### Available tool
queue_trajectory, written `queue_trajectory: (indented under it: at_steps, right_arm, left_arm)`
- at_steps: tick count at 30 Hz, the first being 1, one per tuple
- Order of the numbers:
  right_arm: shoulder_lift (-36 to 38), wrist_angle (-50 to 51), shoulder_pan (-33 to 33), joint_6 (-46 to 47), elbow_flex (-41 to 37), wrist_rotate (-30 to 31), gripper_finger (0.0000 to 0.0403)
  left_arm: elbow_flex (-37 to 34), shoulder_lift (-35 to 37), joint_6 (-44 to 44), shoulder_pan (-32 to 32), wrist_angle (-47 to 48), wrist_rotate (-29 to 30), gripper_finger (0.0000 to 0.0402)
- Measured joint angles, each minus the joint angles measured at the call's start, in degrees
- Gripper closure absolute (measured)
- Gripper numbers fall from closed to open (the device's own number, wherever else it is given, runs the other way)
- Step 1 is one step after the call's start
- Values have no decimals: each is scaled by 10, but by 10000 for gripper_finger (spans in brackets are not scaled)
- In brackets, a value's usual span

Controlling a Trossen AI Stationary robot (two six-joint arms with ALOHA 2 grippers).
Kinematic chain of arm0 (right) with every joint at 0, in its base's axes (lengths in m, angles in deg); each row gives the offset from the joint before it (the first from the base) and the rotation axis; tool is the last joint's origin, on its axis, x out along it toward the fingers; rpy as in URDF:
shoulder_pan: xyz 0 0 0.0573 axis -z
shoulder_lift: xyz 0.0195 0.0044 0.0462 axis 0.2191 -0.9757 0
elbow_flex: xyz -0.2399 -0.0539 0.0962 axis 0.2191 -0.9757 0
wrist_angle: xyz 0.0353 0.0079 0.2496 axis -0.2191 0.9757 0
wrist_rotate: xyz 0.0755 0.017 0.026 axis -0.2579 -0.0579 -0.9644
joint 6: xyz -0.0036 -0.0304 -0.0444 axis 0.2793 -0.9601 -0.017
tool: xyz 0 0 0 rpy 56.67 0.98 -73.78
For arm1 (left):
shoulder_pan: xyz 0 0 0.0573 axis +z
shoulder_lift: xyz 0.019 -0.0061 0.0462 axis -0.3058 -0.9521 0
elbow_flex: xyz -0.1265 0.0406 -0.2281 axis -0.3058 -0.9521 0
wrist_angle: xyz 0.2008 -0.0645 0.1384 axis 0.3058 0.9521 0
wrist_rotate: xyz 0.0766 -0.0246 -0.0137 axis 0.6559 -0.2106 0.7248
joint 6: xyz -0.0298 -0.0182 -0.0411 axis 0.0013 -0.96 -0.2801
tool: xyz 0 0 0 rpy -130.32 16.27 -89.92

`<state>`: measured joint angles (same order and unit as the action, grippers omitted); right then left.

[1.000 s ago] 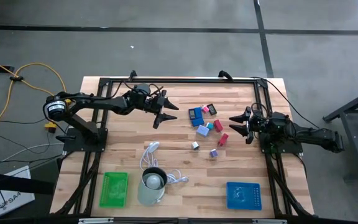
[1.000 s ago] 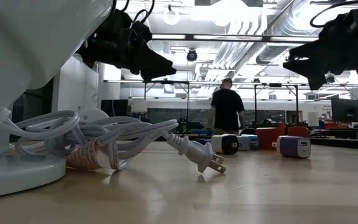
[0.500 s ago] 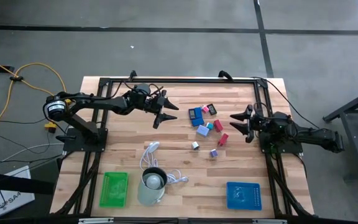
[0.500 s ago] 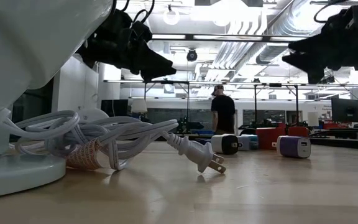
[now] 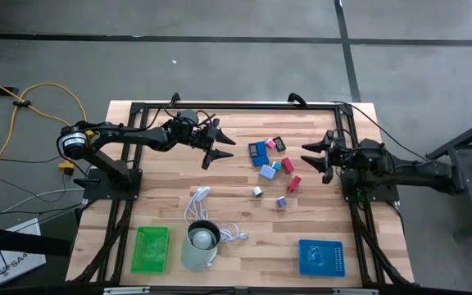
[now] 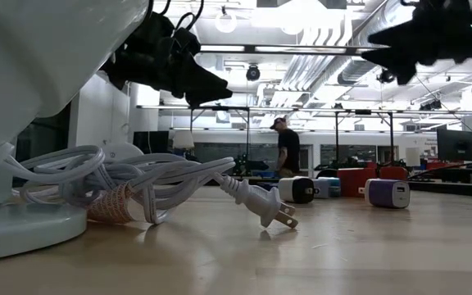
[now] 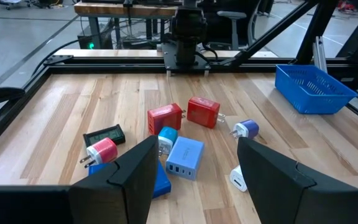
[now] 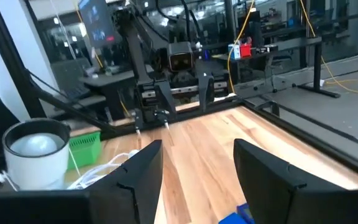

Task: Pick & Place Office items
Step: Put the black digital timer into the green basket

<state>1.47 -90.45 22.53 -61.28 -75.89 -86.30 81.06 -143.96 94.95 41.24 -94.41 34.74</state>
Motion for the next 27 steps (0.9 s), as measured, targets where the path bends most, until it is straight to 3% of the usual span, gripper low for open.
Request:
queue_trajectory:
  at_steps: [14, 21, 27]
  right_arm:
    - [-326, 140, 28, -56, 234, 16, 219]
    - [-445, 258, 77, -16, 334, 122, 219]
    - [-557, 363, 97, 14, 438, 120, 219]
  left_arm:
    - [0, 0, 0, 0, 0, 0, 189]
    - [0, 0, 0, 0, -1, 0, 189]
    - [0, 0, 0, 0, -5, 0, 189]
